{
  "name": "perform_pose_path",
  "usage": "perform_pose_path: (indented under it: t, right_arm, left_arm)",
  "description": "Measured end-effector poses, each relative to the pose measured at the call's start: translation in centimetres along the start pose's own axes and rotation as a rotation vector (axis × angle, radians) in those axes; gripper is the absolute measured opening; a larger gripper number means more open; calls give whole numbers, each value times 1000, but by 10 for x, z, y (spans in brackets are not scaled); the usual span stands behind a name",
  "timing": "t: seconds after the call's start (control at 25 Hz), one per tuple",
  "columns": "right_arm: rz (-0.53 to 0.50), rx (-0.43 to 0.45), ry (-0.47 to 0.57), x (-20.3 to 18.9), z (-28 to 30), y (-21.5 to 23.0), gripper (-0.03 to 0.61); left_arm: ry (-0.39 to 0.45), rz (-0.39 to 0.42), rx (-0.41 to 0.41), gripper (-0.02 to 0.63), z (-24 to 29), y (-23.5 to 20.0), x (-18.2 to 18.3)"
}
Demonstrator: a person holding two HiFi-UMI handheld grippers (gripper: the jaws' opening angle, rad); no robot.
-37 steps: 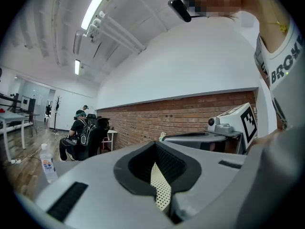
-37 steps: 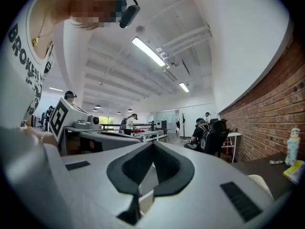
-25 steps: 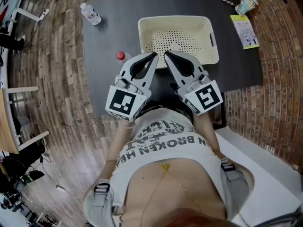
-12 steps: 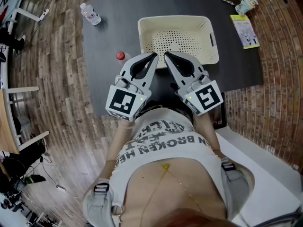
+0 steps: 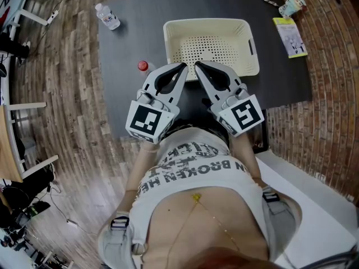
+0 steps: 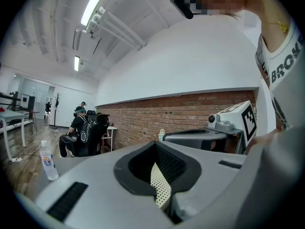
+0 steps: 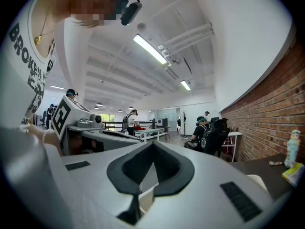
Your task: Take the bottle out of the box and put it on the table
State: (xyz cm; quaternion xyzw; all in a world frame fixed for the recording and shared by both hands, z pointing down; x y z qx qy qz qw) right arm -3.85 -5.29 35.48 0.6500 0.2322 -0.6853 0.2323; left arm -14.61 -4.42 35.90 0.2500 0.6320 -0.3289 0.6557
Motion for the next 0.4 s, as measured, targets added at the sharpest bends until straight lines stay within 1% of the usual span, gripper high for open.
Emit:
perform_pose_path:
  t: [0.4]
  right_arm:
    - [0, -10, -10, -3, -1, 2, 8]
  left_arm:
    - [-7, -2, -3, 8, 0, 0, -3]
Point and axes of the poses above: the fingertips, and each gripper's own axes: z forward along the fingers, y to its right, x out of its top, the point moved 6 cm from there along -z, backward along the fingers, and after that the axes turned 1 degree about y, right-handed, at the moved point
